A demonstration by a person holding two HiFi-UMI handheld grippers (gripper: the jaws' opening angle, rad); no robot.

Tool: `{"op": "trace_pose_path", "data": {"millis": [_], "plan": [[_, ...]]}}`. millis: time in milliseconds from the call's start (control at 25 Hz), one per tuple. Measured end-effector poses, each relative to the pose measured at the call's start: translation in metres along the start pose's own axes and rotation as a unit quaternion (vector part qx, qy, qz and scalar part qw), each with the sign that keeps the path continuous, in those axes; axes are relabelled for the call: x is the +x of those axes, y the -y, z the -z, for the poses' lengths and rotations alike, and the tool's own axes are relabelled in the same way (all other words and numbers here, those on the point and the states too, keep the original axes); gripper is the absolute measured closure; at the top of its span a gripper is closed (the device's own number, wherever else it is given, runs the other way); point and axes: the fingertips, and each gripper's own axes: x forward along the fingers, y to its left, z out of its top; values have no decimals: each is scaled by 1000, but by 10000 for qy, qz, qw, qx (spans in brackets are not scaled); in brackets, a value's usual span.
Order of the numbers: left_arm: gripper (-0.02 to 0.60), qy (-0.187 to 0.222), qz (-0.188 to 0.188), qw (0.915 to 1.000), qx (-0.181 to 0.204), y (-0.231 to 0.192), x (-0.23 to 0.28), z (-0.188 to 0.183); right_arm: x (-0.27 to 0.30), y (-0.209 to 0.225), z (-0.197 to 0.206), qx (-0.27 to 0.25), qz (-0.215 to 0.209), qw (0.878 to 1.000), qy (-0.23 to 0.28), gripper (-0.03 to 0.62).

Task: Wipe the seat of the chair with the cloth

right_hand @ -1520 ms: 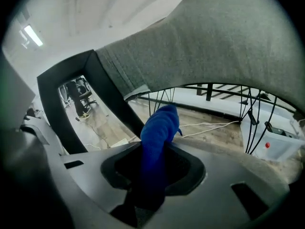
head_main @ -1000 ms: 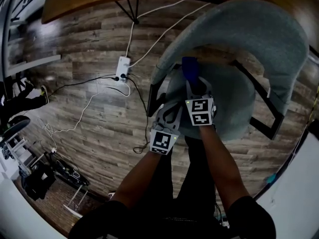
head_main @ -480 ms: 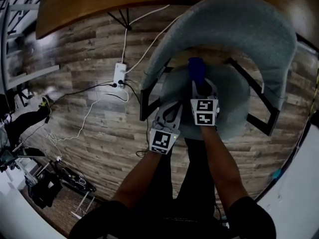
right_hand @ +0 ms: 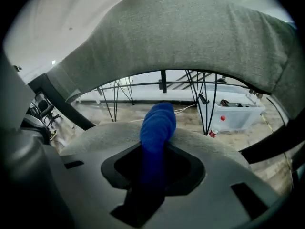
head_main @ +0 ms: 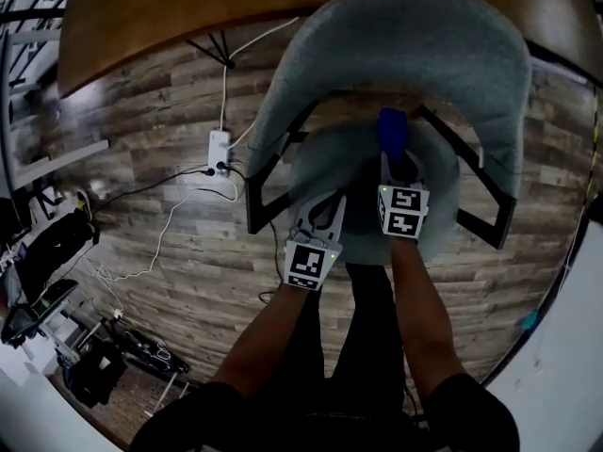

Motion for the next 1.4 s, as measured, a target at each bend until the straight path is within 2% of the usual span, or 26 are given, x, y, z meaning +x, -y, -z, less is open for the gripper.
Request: {"op": "trace_pose_path", "data": {"millis": [240,400,560,760,920,1080,1240,1400], "plan": [[571,33,113,9999,68,18,10,-10,-13,35,7,260,341,9991,7,480],[571,48,22,9999,-118,19,15,-15,-18,54,10,403,460,9981,32,480],[571,31,-6,9999,-109,27,15,-18,-26,78,11,420,649,9970,102,480],[571,69,-63,9999,-60,34,13,-21,-45,121,26,437,989,9941,-26,480],[571,127,-101,9999,2,36,9,-26,-53,137,33,432,1112,9928,-116,480],[571,210,-122,9997,-8,33,3,-27,-58,130,25,287,1205,9923,60,480],[571,255,-210,9994,-86,20,-10,-20,-61,89,7,74,904,9951,388,480],[571,283,-346,9988,-207,10,-29,-12,-65,41,8,-32,579,9975,405,480]]}}
